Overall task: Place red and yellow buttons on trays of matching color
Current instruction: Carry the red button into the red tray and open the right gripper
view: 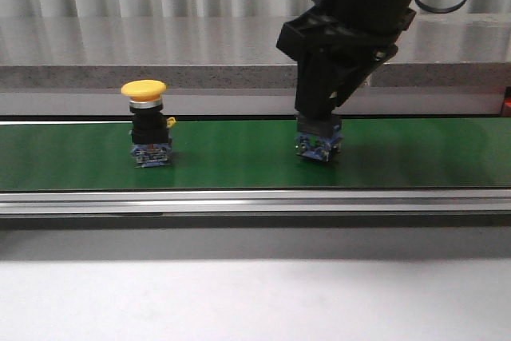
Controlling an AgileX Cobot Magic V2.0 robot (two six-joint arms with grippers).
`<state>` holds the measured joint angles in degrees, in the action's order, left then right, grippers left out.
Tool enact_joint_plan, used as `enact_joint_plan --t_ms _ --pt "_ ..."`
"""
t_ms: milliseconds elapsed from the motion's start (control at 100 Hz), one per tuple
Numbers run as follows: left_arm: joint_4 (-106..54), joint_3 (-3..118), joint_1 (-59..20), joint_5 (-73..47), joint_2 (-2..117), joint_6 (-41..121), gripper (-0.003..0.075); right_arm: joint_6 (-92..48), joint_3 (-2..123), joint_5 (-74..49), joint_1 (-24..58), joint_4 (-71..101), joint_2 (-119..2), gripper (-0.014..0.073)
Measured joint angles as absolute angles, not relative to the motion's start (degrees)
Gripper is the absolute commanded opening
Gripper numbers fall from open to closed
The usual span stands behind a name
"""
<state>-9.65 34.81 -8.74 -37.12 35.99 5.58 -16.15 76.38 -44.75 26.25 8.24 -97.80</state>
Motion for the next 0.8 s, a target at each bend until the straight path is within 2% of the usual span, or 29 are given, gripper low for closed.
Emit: enact_joint_plan --t_ms 250,800 --pt "-9.6 34.8 -8.7 -37.1 36.0 5.6 -0.002 -2.7 76.4 -44.8 18.8 1.4 -92.5 0.0089" --pt "-9.6 34.8 -8.7 -37.1 36.0 5.6 -0.002 -1.0 76.4 -43.0 -11.3 0.0 -90.8 0.0089"
